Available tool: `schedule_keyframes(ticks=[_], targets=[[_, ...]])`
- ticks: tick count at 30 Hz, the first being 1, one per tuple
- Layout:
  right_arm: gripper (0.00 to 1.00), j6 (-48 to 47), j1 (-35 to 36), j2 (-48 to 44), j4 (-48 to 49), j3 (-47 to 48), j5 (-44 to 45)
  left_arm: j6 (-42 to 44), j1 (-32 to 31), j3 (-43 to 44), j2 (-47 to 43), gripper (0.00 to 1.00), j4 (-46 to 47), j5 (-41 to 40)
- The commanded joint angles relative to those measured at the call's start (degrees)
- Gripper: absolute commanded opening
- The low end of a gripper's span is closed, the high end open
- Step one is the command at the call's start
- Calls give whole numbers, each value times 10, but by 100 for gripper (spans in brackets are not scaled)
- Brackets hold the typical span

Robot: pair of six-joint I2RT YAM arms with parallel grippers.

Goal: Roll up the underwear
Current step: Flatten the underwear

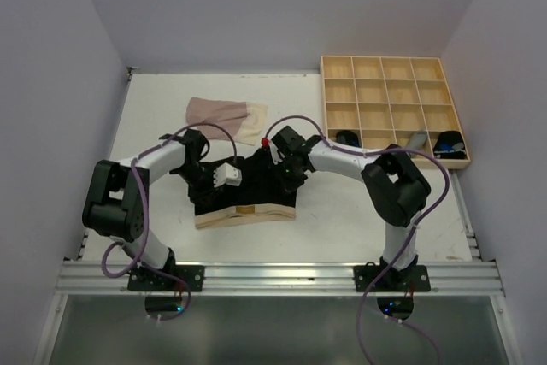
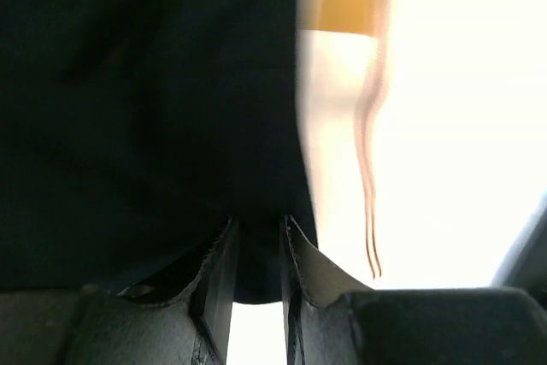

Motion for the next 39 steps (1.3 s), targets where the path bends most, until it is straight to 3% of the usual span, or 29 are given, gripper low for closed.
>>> schedule_keyframes(ticks=[1, 5, 7, 10, 13, 18, 26, 30, 32, 35, 36, 37, 39], targets=[[16, -21, -10, 11, -36, 19, 66, 72, -56, -1, -47, 30, -134, 76], [16, -35, -11, -15, -31, 18, 100, 76, -57, 84, -87, 47, -198, 194], [16, -35, -11, -33, -17, 11, 104, -11, -18, 121, -108, 50, -128, 226], [15, -31, -11, -51, -21, 24, 118, -111, 60, 140, -97, 57, -28, 181], [16, -22, -11, -62, -31, 37, 109, -115, 102, 145, -47, 55, -10, 94], [17, -1, -10, -77, -40, 33, 86, -160, 179, 138, 19, 49, -14, 90], [18, -4, -9, -66, -33, 0, 82, -224, 188, 133, 90, 49, 11, 103], [18, -2, -9, -58, -25, -19, 84, -218, 188, 162, 144, 47, -20, 136], [18, -4, -10, -54, -20, -27, 87, -222, 188, 173, 165, 43, -25, 145], [17, -8, -10, -44, -18, -34, 94, -222, 189, 177, 176, 22, -28, 149], [17, -10, -10, -40, -18, -35, 95, -222, 189, 177, 172, 8, -28, 151], [17, -14, -10, -35, -18, -35, 99, -222, 190, 170, 151, 2, -28, 156], [17, -17, -10, -25, -20, -35, 101, -205, 197, 158, 119, 0, -32, 165]])
